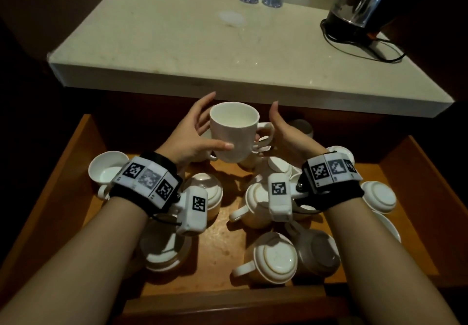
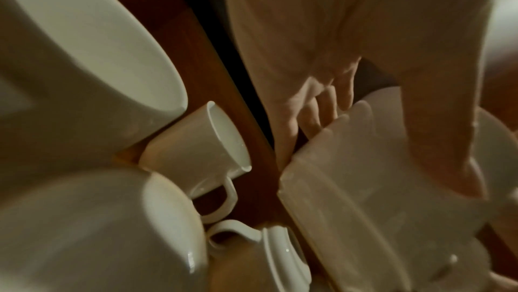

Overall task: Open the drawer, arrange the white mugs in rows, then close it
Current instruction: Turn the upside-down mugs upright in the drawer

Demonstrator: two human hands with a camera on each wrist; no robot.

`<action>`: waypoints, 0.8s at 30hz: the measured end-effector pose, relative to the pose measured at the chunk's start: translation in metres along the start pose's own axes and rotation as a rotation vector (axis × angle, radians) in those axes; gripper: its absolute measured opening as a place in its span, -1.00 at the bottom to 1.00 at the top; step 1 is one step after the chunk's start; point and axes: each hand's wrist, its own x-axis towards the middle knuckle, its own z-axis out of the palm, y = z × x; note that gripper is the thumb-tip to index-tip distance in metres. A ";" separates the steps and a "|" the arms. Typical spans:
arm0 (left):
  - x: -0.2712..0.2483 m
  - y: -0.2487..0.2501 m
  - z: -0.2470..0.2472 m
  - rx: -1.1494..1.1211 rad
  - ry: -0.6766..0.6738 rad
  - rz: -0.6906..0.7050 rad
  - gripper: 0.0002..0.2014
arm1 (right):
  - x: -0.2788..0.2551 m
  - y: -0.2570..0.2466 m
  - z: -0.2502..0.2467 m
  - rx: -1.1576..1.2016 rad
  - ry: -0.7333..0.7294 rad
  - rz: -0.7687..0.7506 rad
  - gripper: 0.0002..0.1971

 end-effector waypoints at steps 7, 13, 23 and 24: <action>0.002 -0.004 0.006 0.131 -0.106 0.024 -0.05 | 0.001 0.002 0.006 -0.326 0.315 -0.050 -0.78; 0.005 -0.002 -0.003 0.171 -0.114 -0.072 -0.35 | 0.004 0.009 0.016 -0.686 0.372 0.079 -0.93; 0.004 0.001 -0.022 0.162 0.039 -0.184 -0.58 | 0.007 0.010 0.030 -0.993 0.329 0.121 -0.68; 0.003 0.003 -0.024 0.165 0.052 -0.183 -0.60 | 0.007 0.010 0.031 -0.993 0.322 0.130 -0.69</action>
